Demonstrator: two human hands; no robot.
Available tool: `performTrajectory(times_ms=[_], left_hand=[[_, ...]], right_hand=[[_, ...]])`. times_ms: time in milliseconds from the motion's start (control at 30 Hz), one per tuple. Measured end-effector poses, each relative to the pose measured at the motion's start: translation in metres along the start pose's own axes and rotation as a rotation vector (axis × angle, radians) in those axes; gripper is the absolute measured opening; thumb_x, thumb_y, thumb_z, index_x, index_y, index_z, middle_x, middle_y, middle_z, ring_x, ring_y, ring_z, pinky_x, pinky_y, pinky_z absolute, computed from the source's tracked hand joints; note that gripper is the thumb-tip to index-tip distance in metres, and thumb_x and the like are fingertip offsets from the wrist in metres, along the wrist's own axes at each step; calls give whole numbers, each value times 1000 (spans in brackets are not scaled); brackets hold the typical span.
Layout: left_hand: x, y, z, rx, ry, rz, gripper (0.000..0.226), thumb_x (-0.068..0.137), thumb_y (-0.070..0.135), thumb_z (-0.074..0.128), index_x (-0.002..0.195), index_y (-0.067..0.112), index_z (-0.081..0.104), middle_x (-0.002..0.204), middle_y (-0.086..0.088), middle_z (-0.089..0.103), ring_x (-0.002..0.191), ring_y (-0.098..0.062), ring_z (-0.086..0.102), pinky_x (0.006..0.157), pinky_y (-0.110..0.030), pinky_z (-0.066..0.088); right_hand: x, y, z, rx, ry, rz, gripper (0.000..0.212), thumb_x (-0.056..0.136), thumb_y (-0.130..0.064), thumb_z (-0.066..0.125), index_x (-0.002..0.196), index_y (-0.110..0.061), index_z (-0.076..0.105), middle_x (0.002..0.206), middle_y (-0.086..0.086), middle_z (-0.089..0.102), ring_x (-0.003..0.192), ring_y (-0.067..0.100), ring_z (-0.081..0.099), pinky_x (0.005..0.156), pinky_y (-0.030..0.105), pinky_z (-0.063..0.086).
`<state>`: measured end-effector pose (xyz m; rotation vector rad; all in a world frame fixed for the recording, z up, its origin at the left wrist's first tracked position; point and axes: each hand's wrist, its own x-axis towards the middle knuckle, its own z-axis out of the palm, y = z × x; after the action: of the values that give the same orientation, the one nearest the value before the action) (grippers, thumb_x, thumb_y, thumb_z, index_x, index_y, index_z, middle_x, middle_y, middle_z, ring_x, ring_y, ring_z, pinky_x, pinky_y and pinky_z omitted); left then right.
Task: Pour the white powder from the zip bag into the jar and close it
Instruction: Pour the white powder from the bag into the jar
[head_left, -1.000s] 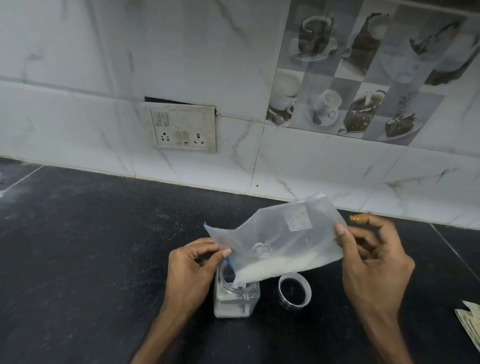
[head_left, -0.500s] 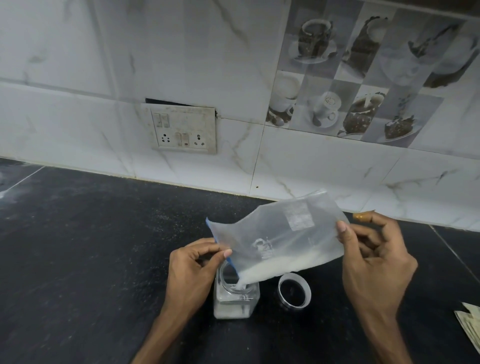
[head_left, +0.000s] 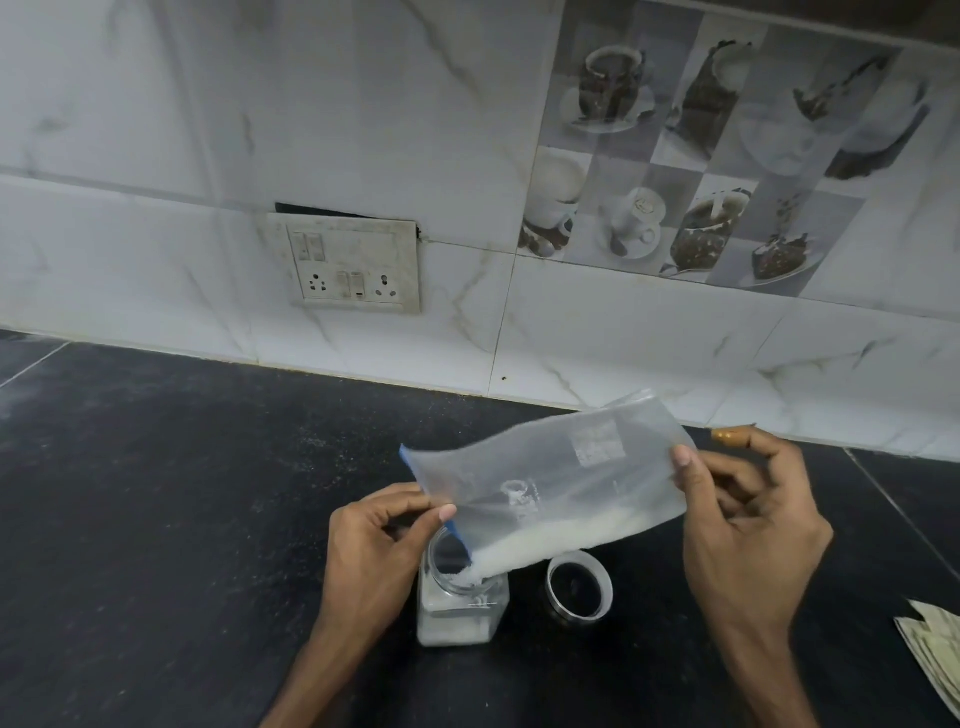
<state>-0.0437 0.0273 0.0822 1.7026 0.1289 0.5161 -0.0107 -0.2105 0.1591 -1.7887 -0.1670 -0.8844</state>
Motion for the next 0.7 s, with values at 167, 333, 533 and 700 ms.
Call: performTrajectory(times_ms=[167,333,533,700], left_hand=[[1,1,0,-8,7,-6,19,77,-1,79,81,17,82,89,12,79,81,-2,75,72,-13,57],[0,0,0,6,16,6,16,77,0,79,83,15,82,90,11,79,82,-2,75,72,-13,57],[0,2,2,-12,17,6,18,77,-1,79,82,16,82,88,11,79,81,-2,75,72,-11,56],[-1,3,1,-12,22,12,21,78,-2,78,82,18,81,88,12,79,82,-1,75,72,-10,55]], right_hand=[[1,3,1,-1,-9,5,30,84,-16,73,110,-15,58,84,2,73,82,8,73,66,8,54],[2,-2,1,11,-13,12,31,84,-16,73,109,-23,57,83,-4,74,80,3,73,67,7,53],[4,-5,1,23,-16,-4,37,85,-13,73,115,-22,53,85,-5,72,80,1,73,67,6,53],[1,-2,2,20,-15,-11,35,84,-12,73,114,-20,56,84,-4,72,82,2,73,68,6,53]])
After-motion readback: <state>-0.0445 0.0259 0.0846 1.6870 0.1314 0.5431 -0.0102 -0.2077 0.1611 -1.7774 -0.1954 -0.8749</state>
